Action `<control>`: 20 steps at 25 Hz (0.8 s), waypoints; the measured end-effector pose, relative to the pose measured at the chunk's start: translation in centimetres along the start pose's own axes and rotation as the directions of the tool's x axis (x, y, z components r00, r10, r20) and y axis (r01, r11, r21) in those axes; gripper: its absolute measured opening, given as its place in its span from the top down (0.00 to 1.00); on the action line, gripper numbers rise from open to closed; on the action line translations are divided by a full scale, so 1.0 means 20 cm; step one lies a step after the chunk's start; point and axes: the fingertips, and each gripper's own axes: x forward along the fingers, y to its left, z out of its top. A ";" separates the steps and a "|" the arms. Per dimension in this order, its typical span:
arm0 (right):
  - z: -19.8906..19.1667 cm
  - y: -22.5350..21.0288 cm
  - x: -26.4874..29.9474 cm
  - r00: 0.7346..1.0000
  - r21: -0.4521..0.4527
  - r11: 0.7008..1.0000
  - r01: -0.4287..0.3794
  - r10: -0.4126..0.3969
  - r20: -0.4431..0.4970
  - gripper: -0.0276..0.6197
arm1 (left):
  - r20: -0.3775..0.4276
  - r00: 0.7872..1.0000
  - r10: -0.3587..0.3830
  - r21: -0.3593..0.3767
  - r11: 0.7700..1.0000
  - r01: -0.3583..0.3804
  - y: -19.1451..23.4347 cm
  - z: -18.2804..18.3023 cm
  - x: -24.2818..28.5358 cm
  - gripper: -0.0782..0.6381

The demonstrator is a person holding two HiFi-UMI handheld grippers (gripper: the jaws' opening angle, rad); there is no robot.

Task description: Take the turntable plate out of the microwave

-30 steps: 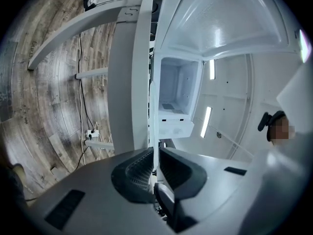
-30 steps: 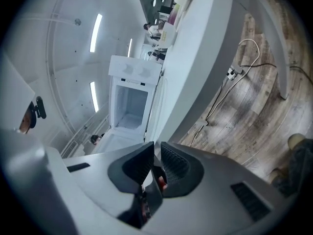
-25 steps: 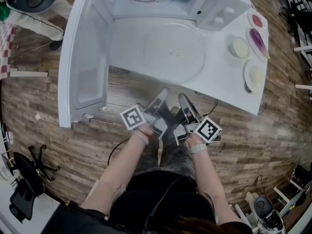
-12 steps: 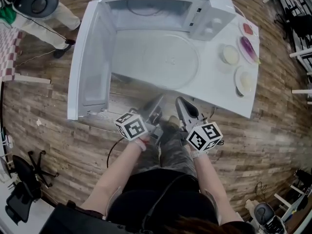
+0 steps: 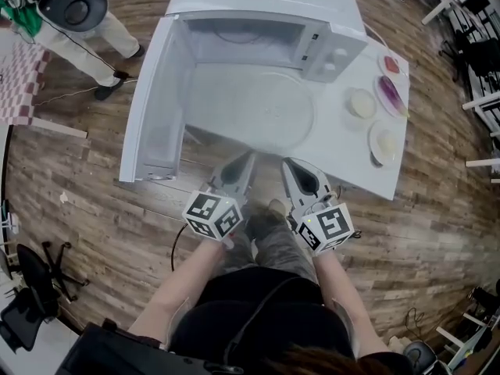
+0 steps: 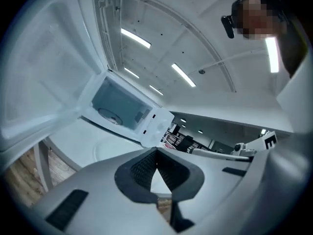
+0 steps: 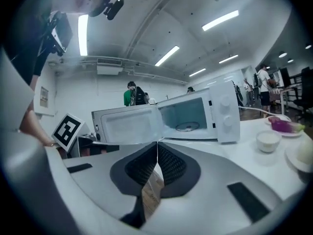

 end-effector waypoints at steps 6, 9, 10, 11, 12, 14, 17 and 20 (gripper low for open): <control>0.09 0.10 -0.02 0.999 -0.121 0.991 -0.051 0.051 0.001 0.93 | 0.060 0.997 0.041 0.089 0.995 -0.047 -0.06 0.09 -0.06 0.88; 0.11 0.12 -0.01 0.998 -0.142 0.988 -0.056 0.058 0.007 0.93 | 0.074 0.995 0.060 0.119 0.990 -0.068 -0.09 0.10 -0.09 0.88; 0.12 0.12 -0.01 0.998 -0.146 0.987 -0.060 0.062 0.011 0.93 | 0.079 0.995 0.064 0.124 0.990 -0.074 -0.10 0.11 -0.09 0.88; 0.13 0.12 0.00 0.998 -0.149 0.987 -0.062 0.065 0.016 0.93 | 0.084 0.994 0.068 0.126 0.989 -0.079 -0.10 0.12 -0.09 0.88; 0.14 0.12 0.00 0.998 -0.152 0.986 -0.063 0.067 0.020 0.93 | 0.088 0.993 0.073 0.127 0.988 -0.084 -0.10 0.12 -0.09 0.88; 0.16 0.11 0.01 0.998 -0.151 0.987 -0.058 0.063 0.028 0.93 | 0.096 0.992 0.082 0.132 0.987 -0.094 -0.11 0.13 -0.09 0.88; 0.18 0.09 0.01 0.998 -0.142 0.989 -0.044 0.050 0.035 0.93 | 0.108 0.990 0.096 0.147 0.983 -0.111 -0.11 0.16 -0.08 0.88; 0.19 0.08 0.00 0.998 -0.150 0.988 -0.048 0.054 0.030 0.93 | 0.124 0.987 0.098 0.164 0.979 -0.118 -0.12 0.19 -0.07 0.88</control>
